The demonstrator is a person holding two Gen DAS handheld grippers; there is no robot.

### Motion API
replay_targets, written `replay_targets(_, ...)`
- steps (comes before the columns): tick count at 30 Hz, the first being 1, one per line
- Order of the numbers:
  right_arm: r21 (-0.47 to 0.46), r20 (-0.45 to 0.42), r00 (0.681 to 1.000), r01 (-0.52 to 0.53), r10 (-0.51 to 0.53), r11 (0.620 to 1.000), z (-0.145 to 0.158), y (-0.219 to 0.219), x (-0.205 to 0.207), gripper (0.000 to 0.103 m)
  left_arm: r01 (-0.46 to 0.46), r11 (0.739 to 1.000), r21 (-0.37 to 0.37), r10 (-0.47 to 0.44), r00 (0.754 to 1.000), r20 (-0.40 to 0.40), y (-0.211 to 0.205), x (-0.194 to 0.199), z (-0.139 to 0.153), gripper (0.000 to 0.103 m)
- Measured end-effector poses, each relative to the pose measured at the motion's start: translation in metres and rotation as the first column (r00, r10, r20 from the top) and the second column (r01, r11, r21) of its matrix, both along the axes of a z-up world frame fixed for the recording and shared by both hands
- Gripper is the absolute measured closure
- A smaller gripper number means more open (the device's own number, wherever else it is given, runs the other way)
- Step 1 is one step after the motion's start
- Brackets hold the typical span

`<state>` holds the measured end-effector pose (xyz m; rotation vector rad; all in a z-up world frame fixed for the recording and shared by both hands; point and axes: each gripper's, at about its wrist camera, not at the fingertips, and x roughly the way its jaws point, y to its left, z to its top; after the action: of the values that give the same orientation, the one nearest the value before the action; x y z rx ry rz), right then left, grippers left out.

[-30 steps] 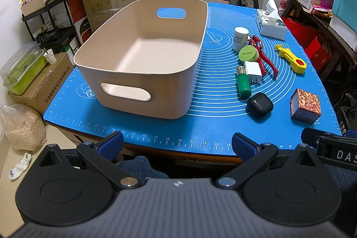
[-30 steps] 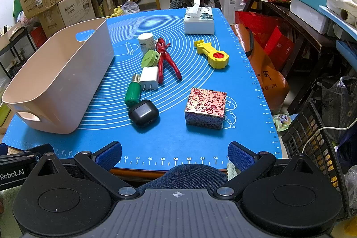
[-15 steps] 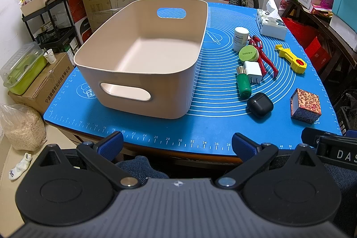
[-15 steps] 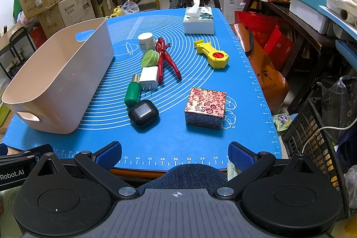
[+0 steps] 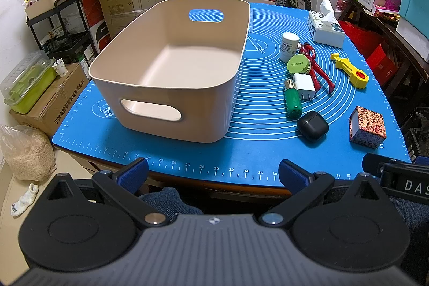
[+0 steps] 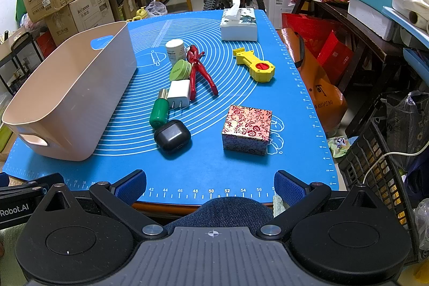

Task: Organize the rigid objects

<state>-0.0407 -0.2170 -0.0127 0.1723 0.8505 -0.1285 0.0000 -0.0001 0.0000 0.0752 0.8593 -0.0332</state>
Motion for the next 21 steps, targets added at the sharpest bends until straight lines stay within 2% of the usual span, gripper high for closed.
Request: replay_targets(21, 0.002, -0.004, 1.000, 0.001, -0.001, 1.000, -0.0015, 0.0010, 0.0004, 0.003, 0.000, 1.000, 0.000, 0.000, 1.000, -0.001, 0.0000, 0.0000, -0.0001, 0.001)
